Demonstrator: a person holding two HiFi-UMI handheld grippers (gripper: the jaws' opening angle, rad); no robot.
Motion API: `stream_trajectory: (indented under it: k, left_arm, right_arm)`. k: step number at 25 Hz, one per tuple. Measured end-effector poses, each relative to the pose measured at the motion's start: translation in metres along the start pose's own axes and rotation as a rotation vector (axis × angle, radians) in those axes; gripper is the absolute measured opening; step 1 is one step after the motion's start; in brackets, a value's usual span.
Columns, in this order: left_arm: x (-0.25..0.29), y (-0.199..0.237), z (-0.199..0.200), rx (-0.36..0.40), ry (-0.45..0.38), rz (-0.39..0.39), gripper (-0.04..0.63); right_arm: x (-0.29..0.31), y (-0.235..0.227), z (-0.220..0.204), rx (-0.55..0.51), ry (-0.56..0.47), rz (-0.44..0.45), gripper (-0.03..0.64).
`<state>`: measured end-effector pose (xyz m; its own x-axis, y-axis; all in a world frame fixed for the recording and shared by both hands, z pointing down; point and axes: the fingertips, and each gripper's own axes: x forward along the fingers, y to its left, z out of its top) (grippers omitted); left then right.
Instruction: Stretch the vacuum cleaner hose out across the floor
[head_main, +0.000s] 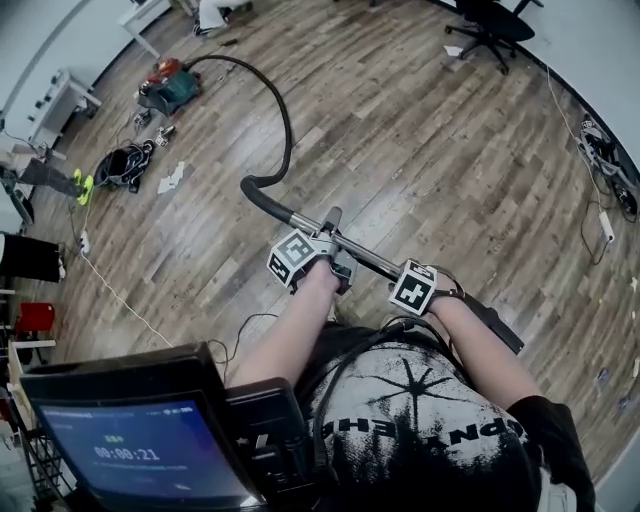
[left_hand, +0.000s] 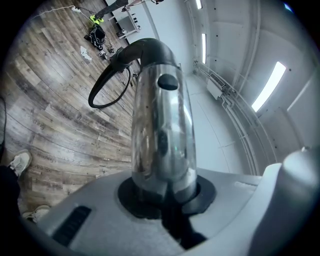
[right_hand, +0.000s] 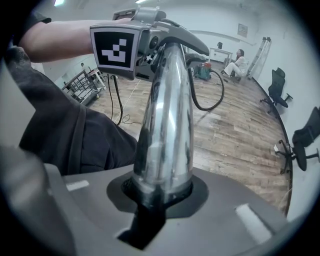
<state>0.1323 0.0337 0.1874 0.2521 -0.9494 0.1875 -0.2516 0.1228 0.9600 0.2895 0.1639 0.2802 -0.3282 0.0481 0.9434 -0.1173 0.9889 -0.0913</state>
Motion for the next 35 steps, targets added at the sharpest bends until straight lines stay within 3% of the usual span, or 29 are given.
stream_trajectory:
  k: [8,16,25,35]
  left_arm:
    - [-0.011,-0.007,-0.043,0.019,-0.008,0.018,0.043]
    - [-0.038,0.000,-0.054,0.025,-0.001,0.031,0.043]
    - [-0.082,0.002,-0.039,0.017,0.012,0.020,0.043]
    - [-0.121,0.033,-0.071,-0.012,0.078,-0.008,0.043]
  right_arm:
    - [-0.009,0.018,-0.039,-0.004,-0.023,0.009,0.081]
    - [-0.004,0.049,-0.044,0.007,-0.035,0.021,0.081]
    - [-0.004,0.092,-0.021,0.021,-0.022,0.006,0.080]
    - [0.018,0.146,-0.045,0.081,0.015,-0.020,0.080]
